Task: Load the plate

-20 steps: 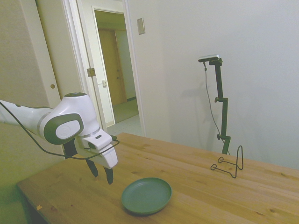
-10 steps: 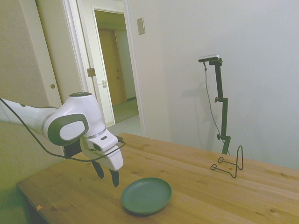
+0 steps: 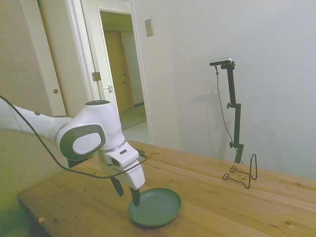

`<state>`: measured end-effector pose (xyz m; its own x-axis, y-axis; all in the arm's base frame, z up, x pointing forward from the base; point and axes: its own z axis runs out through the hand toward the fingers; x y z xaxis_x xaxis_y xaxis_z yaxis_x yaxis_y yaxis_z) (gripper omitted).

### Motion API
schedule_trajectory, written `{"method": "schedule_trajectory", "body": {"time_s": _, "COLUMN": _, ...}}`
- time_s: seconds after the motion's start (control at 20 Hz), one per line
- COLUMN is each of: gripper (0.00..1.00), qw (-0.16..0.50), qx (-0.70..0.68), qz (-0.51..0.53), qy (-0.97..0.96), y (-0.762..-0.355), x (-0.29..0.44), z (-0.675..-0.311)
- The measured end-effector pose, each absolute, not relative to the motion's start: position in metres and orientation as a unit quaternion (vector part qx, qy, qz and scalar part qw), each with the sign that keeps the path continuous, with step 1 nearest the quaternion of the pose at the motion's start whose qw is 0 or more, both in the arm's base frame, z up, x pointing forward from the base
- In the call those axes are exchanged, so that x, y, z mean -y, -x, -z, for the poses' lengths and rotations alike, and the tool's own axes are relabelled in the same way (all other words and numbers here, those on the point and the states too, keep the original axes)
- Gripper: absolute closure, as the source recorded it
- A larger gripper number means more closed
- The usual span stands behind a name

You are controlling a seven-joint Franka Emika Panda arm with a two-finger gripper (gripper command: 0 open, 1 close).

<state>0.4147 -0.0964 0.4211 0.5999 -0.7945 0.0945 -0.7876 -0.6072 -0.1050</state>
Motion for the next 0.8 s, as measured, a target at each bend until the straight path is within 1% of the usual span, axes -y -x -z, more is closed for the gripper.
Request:
{"method": "schedule_trajectory", "body": {"time_s": 0.2, "gripper": 0.00, "qw": 0.019, "qx": -0.451, "qz": 0.073, "qy": 0.890, "y": -0.414, "x": 0.120, "z": -0.420}}
{"method": "schedule_trajectory", "body": {"time_s": 0.45, "gripper": 0.00, "qw": 0.001, "qx": -0.460, "qz": 0.081, "qy": 0.884, "y": -0.417, "x": 0.168, "z": -0.418}}
{"method": "schedule_trajectory", "body": {"time_s": 0.8, "gripper": 0.00, "qw": -0.012, "qx": -0.463, "qz": 0.088, "qy": 0.882, "y": -0.439, "x": 0.209, "z": -0.405}}
